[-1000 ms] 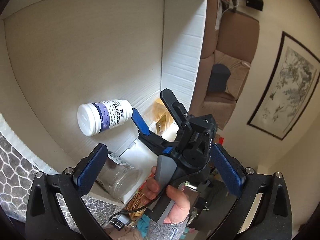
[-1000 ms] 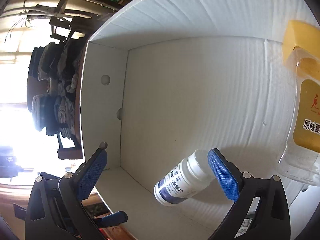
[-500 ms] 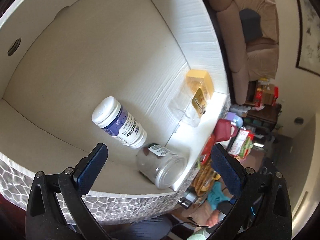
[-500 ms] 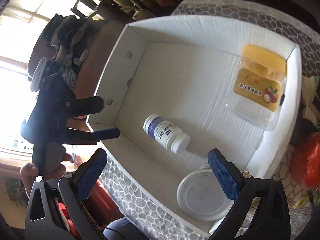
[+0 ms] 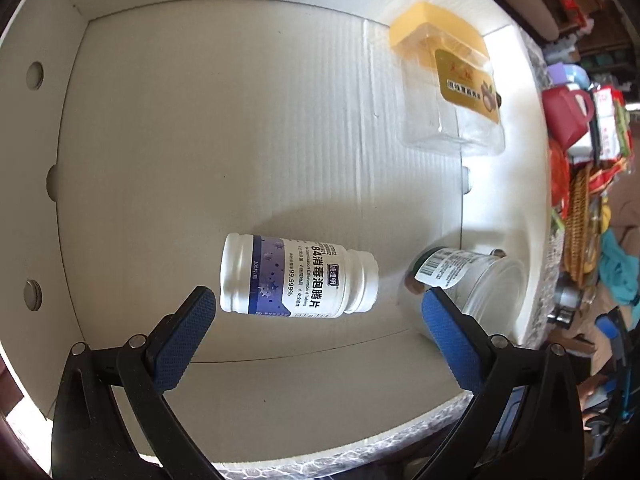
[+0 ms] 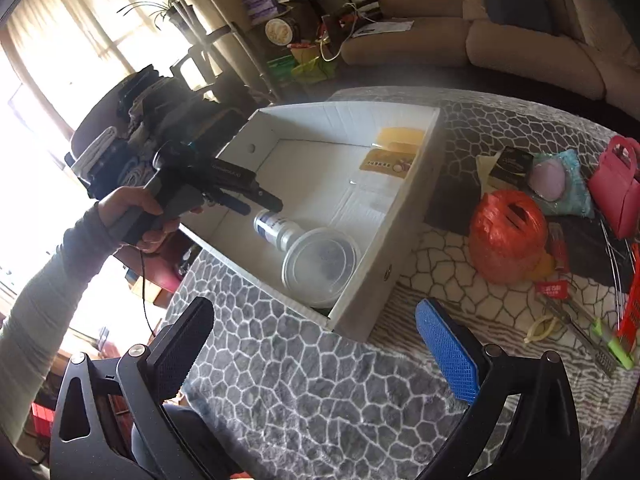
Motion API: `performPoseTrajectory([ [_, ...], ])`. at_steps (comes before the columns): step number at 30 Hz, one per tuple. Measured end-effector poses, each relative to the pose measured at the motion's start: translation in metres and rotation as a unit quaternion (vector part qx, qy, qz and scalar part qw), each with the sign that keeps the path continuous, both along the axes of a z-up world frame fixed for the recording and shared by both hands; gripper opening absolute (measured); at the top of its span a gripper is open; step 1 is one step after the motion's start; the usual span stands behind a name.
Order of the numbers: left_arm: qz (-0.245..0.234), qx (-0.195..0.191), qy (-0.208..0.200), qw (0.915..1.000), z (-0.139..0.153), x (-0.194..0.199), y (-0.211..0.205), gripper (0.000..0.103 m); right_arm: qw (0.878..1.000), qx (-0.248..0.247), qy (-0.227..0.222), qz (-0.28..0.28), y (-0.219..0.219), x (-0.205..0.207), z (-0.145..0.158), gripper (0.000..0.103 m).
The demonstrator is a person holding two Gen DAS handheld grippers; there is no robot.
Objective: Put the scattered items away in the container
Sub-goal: 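Grasp the pill bottle with the left gripper and reposition it beside the yellow-lidded jar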
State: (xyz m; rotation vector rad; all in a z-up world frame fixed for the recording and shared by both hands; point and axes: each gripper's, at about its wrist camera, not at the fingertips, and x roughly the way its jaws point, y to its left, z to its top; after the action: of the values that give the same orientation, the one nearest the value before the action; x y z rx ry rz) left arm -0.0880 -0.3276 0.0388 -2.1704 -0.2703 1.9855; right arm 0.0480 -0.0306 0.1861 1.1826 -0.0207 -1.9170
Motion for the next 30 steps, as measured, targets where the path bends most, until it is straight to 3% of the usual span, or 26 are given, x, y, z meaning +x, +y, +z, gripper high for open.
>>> performPoseTrajectory([
  [4,-0.038,-0.06,-0.01,0.9974,-0.016,0.003,0.022,0.103,1.0,-0.013,-0.003,-0.007,0.007,-0.001,-0.008,0.103],
  [7,-0.047,-0.085,-0.022,0.995,-0.025,0.006,0.028,0.103,1.0,-0.014,0.0,-0.02,0.012,-0.005,-0.012,0.103],
  [13,0.034,-0.053,-0.016,0.9979,-0.025,-0.001,0.004,0.095,0.999,-0.036,0.0,-0.036,0.027,-0.013,-0.012,0.103],
  [16,0.055,-0.07,-0.016,0.996,-0.024,-0.007,0.003,0.094,0.998,-0.038,-0.003,-0.043,0.034,-0.015,-0.016,0.103],
  [18,0.056,-0.082,-0.02,0.9948,-0.023,-0.01,0.008,0.094,0.998,-0.036,-0.007,-0.047,0.039,-0.016,-0.019,0.103],
  [25,0.085,-0.055,-0.034,0.9944,-0.018,-0.027,0.028,0.094,0.997,-0.044,-0.01,-0.058,0.052,-0.02,-0.021,0.103],
  [30,0.045,-0.04,-0.03,0.9977,-0.01,-0.032,0.067,0.094,0.997,-0.045,-0.011,-0.059,0.055,-0.02,-0.022,0.103],
])
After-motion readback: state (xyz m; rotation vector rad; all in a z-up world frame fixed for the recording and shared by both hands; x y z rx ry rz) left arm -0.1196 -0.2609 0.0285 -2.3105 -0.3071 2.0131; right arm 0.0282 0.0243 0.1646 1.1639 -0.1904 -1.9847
